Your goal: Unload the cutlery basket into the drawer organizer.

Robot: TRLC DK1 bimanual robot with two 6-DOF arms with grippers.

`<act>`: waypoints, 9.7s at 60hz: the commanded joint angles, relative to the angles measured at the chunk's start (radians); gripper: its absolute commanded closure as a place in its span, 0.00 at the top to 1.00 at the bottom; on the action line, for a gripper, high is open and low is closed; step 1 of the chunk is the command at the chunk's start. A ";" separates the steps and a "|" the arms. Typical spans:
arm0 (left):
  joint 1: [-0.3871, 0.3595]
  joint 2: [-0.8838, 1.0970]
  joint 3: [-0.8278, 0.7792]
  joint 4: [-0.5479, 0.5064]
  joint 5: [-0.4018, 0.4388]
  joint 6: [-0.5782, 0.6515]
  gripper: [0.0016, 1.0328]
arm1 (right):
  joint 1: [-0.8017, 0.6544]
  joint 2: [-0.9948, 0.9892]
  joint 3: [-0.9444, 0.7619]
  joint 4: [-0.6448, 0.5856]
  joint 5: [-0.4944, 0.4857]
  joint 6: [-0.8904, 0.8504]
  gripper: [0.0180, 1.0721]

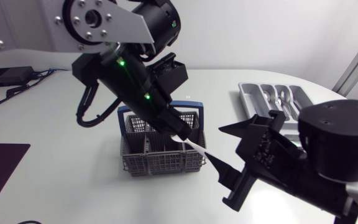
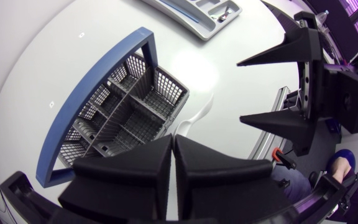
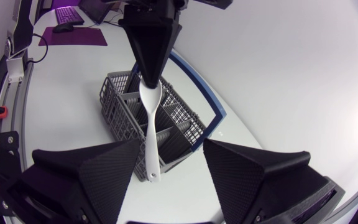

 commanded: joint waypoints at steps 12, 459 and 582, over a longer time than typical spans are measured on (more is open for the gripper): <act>-0.009 0.036 0.052 -0.025 0.025 -0.020 0.03 | 0.069 0.179 -0.025 0.146 0.093 -0.053 0.68; 0.511 -0.199 -0.553 0.564 -0.049 0.139 0.95 | -0.628 0.472 0.126 0.112 -0.367 -0.136 0.95; 0.744 -1.463 -1.422 0.937 -0.139 -0.014 0.95 | -0.891 -0.827 -0.531 0.123 -0.194 0.430 0.95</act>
